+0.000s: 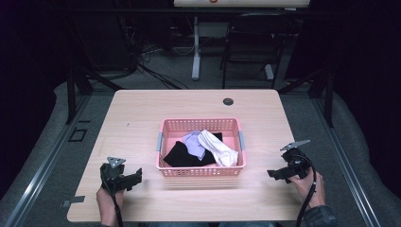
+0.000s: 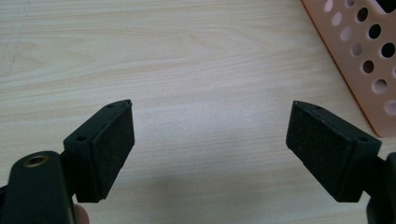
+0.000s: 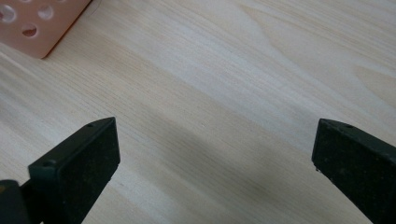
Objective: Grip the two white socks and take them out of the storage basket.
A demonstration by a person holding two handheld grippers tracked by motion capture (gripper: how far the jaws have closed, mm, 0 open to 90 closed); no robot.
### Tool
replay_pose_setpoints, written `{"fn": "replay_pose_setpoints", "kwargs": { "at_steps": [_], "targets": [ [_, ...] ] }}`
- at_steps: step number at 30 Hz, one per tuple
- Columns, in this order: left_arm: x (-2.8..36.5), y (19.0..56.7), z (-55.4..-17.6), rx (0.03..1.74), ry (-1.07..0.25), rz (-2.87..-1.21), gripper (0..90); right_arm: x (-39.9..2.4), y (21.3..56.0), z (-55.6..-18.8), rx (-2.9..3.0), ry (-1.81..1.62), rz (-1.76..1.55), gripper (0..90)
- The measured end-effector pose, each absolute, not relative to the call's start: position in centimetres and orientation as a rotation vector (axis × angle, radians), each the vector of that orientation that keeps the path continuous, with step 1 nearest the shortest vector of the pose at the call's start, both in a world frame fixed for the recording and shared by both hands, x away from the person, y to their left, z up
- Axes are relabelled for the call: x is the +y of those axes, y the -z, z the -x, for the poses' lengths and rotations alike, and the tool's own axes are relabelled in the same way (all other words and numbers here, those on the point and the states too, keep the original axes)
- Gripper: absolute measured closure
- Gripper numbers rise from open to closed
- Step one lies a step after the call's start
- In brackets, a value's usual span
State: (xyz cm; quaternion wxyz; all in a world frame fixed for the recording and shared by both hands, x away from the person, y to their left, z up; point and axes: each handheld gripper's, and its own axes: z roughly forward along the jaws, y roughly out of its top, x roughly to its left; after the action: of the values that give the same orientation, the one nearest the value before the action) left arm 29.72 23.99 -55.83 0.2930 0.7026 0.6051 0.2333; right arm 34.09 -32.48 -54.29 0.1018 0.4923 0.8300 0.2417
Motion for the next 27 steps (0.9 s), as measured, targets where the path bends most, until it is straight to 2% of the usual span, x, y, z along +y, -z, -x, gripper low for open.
{"fn": "replay_pose_setpoints", "kwargs": {
  "at_steps": [14, 27],
  "targets": [
    [24.1, 56.0, -29.9, 1.63, -0.611, -1.87, 15.4, -32.0, 53.8, -34.2, 2.469, -0.709, -1.453, 0.0],
    [24.2, 56.0, -29.8, 1.637, -0.616, -1.866, 15.3, -30.2, 50.9, -35.0, 2.557, -0.664, -1.409, 0.8]
  ]
}}
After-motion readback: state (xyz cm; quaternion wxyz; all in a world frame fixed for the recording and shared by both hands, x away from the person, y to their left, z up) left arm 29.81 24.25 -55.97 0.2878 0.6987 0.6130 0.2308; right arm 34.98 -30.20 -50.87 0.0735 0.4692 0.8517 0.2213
